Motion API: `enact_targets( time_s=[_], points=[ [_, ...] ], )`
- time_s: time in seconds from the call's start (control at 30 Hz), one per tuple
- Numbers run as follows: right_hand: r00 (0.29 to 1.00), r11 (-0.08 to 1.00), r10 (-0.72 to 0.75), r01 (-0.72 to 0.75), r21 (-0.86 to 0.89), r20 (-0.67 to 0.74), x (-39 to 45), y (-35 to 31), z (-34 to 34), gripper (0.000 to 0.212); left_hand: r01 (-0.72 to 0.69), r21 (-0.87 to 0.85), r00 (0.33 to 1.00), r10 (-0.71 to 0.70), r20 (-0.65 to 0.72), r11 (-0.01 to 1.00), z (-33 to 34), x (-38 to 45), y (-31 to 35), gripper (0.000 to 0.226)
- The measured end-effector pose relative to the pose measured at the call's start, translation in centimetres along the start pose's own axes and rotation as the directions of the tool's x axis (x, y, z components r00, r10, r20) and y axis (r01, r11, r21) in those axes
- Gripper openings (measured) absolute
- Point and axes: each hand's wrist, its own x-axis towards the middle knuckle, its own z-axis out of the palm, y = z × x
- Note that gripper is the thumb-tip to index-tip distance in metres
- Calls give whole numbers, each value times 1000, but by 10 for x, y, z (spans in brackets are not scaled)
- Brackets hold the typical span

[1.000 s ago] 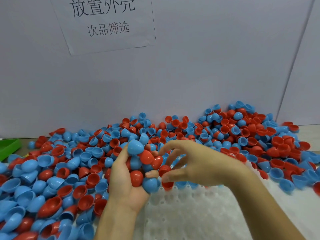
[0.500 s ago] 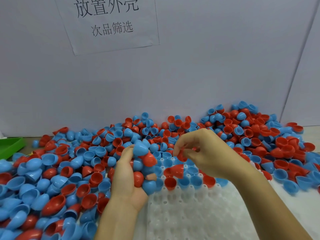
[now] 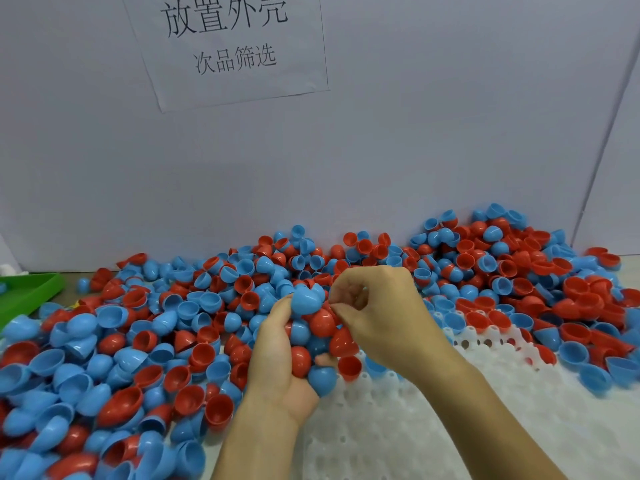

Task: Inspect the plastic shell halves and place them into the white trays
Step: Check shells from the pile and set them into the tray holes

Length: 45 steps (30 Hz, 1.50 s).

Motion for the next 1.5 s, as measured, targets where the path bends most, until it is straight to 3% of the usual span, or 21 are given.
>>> enact_targets(
  time_s=[0.17, 0.37, 0.53, 0.7, 0.87, 1.07, 1.33, 1.5],
  points=[
    [983, 1000, -8, 4, 23, 181, 0, 2, -14, 24, 5, -5, 1000, -5, -19, 1000, -1, -1, 1, 35],
    [933, 999, -31, 21, 32, 359, -1, 3, -22, 36, -6, -2, 998, 6, -61, 1000, -3, -1, 4, 24],
    [951, 1000, 6, -3, -9, 310, -1, 5, -18, 28, 5, -32, 997, -7, -72, 999, -2, -3, 4, 25],
    [933, 996, 79, -86, 5, 350, 0, 10, -19, 22, 25, -7, 997, -25, -67, 1000, -1, -2, 2, 29],
    [935, 986, 145, -165, 35, 324, 1, 13, -48, 15, -1, 29, 998, 3, -67, 1000, -3, 1, 3, 19],
    [900, 897, 379, -301, -323, 213, -8, 56, -106, 22, -23, 48, 997, 26, -69, 999, -2, 0, 3, 24],
    [728, 705, 635, -408, -581, 259, -18, 88, -97, 23, -29, 46, 996, 33, -84, 998, -3, 1, 3, 21],
    [697, 650, 678, -421, -632, 233, -20, 97, -88, 34, -20, 31, 996, 22, -82, 999, -4, 2, 2, 25]
  ],
)
